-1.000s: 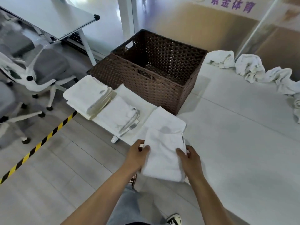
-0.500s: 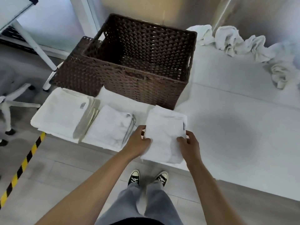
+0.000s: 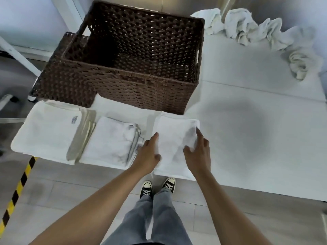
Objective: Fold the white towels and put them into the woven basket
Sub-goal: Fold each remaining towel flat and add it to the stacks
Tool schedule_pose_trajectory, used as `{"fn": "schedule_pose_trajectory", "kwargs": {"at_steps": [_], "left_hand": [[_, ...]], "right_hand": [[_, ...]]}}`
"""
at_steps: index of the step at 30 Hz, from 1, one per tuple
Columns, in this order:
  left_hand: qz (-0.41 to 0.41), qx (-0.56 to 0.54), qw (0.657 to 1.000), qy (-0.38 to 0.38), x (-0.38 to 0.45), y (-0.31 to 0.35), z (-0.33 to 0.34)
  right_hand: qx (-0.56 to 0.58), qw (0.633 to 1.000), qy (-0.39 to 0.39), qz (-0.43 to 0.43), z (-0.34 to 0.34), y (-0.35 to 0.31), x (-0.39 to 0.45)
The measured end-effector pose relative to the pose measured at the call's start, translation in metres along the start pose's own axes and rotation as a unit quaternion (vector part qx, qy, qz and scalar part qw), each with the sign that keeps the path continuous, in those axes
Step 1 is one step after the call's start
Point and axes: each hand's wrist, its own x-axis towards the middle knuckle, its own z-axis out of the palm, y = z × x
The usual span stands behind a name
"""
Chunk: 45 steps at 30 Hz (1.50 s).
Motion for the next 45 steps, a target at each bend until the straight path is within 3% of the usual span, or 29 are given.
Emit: {"fn": "schedule_pose_trajectory", "kwargs": {"at_steps": [7,13,23,35,45], "left_hand": [[0.057,0.051,0.997,0.014,-0.013,-0.007,-0.005],[0.128,0.147,0.978,0.067,-0.023,0.018,-0.011],[0.223,0.197,0.945,0.134,-0.045,0.116,-0.002],[0.279,0.188,0.923,0.186,-0.066,0.261,0.094],[0.262,0.186,0.931,0.172,-0.054,0.331,0.17]], "right_hand": [[-0.033,0.999,-0.028,-0.024,0.004,0.006,-0.011],[-0.05,0.994,0.049,-0.085,-0.017,0.007,-0.027],[-0.038,0.976,0.148,-0.157,-0.102,0.025,-0.037],[-0.037,0.974,0.161,-0.155,-0.261,0.127,-0.022],[-0.013,0.983,0.145,-0.116,-0.334,0.207,0.012]]}}
